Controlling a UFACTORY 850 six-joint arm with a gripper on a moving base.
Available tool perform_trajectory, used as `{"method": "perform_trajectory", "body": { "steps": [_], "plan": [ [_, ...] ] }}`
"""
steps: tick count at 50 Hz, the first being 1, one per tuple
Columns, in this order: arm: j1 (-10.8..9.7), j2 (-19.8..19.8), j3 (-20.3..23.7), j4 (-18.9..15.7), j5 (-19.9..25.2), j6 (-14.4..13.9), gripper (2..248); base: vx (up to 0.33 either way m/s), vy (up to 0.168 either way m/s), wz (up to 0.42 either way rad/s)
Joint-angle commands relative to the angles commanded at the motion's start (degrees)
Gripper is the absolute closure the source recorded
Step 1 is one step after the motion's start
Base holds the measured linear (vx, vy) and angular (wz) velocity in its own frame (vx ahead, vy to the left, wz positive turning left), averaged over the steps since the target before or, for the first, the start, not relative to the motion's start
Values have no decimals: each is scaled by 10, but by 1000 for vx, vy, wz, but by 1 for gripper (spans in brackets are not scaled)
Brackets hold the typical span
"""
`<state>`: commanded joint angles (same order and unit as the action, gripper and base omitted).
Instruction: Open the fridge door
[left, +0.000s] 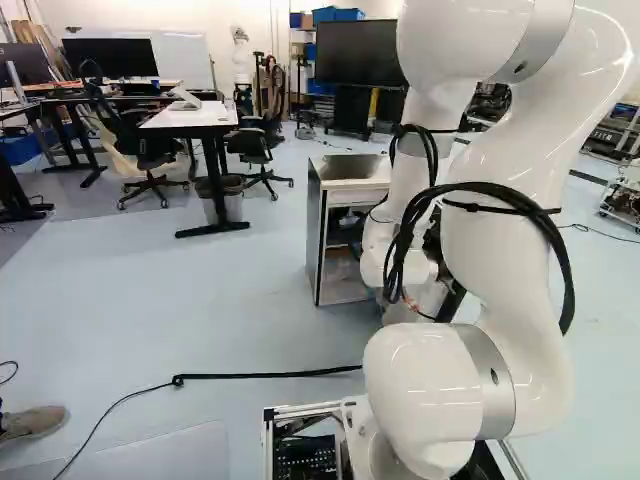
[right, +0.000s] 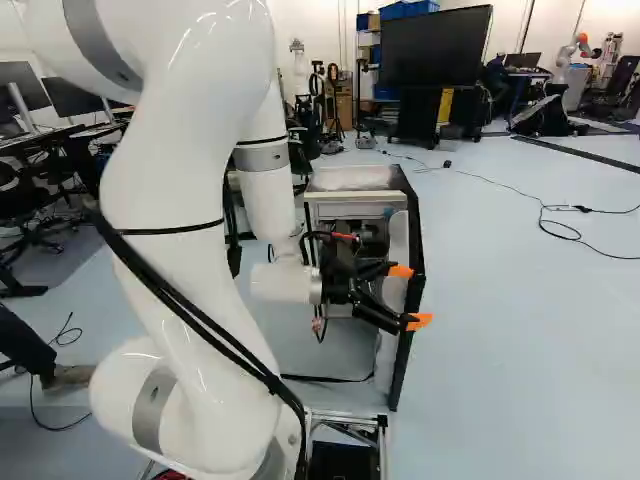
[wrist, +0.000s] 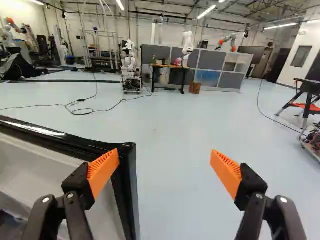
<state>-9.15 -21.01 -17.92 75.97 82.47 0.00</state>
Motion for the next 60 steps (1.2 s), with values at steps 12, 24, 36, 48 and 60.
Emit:
{"method": "perform_trajectory", "body": {
  "steps": [12,24,36,48,60],
  "plan": [
    [-40,-20,-37,0,0,0,3,0,0,0],
    [-77,-41,-74,0,0,0,3,0,0,0],
    [-110,-62,-111,0,0,0,3,0,0,0],
    [-141,-83,-150,0,0,0,3,0,0,0],
    [-170,-105,-188,0,0,0,3,0,0,0]
  ]
}}
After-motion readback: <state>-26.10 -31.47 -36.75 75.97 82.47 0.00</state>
